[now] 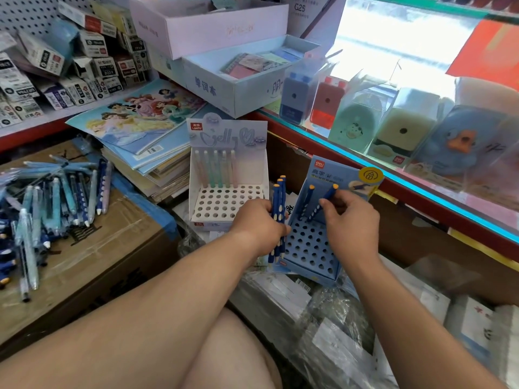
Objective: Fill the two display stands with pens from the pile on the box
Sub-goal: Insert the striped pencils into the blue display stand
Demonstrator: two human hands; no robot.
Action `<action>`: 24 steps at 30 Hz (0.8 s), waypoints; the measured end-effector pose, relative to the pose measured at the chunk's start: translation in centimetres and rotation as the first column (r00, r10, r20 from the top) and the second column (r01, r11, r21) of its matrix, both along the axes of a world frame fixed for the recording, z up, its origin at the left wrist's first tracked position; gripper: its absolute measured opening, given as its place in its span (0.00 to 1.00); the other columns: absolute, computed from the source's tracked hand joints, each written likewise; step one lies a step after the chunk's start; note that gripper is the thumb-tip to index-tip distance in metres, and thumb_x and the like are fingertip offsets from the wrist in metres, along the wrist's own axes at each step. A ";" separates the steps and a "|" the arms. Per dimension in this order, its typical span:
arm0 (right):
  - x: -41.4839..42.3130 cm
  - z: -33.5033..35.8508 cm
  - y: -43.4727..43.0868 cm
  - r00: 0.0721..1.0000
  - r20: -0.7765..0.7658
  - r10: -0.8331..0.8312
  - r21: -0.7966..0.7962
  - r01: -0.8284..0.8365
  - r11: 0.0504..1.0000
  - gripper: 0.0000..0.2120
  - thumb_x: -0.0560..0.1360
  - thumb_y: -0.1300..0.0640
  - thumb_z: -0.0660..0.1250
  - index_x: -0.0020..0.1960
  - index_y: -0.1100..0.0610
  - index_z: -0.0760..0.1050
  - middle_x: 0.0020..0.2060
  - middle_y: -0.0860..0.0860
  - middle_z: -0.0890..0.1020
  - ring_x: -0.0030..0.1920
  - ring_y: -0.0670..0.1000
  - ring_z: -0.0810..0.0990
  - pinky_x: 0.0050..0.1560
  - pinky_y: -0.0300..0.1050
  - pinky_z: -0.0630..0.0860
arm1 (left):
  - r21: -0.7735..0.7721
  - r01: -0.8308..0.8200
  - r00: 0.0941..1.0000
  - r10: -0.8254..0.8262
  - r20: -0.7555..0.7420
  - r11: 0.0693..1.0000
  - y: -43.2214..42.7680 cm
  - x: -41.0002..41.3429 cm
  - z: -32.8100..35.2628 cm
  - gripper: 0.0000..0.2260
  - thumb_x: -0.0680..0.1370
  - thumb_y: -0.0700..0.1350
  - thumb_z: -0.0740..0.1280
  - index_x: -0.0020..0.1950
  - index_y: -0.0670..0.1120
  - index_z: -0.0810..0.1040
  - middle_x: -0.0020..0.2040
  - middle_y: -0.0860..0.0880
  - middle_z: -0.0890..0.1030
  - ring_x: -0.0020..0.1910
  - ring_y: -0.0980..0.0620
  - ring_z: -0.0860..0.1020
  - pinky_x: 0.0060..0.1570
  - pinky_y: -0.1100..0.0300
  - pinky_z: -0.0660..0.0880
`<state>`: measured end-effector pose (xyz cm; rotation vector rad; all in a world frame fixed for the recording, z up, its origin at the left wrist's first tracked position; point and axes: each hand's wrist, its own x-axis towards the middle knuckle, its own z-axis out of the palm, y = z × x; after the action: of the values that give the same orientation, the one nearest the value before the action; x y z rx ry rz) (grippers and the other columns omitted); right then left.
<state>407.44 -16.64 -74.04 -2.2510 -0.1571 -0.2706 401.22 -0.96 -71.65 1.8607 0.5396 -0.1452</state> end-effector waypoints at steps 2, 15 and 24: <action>0.3 -0.5 0.1 1.000 -0.004 -0.003 -0.026 0.003 1.000 0.04 0.81 0.55 0.69 0.52 0.54 0.82 0.42 0.44 0.80 0.43 0.42 0.78 0.39 0.24 0.65 | -0.002 -0.005 1.000 0.005 -0.002 1.000 0.0 -0.1 0.0 0.09 0.76 0.37 0.75 0.49 0.50 0.80 0.49 0.45 0.85 0.50 0.44 0.84 0.57 0.46 0.82; 1.9 -0.1 2.2 0.998 -0.064 -0.013 -0.192 0.000 0.981 0.09 0.81 0.53 0.68 0.59 0.55 0.80 0.49 0.52 0.85 0.50 0.52 0.81 0.46 0.43 0.71 | -0.027 -0.005 1.000 0.005 -0.001 1.000 0.0 0.0 0.0 0.09 0.75 0.37 0.76 0.49 0.49 0.81 0.48 0.44 0.85 0.49 0.43 0.84 0.55 0.45 0.82; 2.0 -0.8 2.4 1.000 -0.024 0.015 -0.076 -0.017 0.997 0.09 0.81 0.56 0.68 0.59 0.56 0.80 0.52 0.51 0.85 0.51 0.49 0.81 0.50 0.42 0.73 | -0.020 -0.006 1.000 0.006 0.000 1.000 0.1 0.1 -0.2 0.09 0.75 0.37 0.76 0.47 0.50 0.80 0.47 0.45 0.85 0.48 0.44 0.84 0.54 0.46 0.83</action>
<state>409.41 -14.27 -74.86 -2.3263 -0.1758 -0.2335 401.35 -0.89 -71.90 1.8393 0.5419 -0.1466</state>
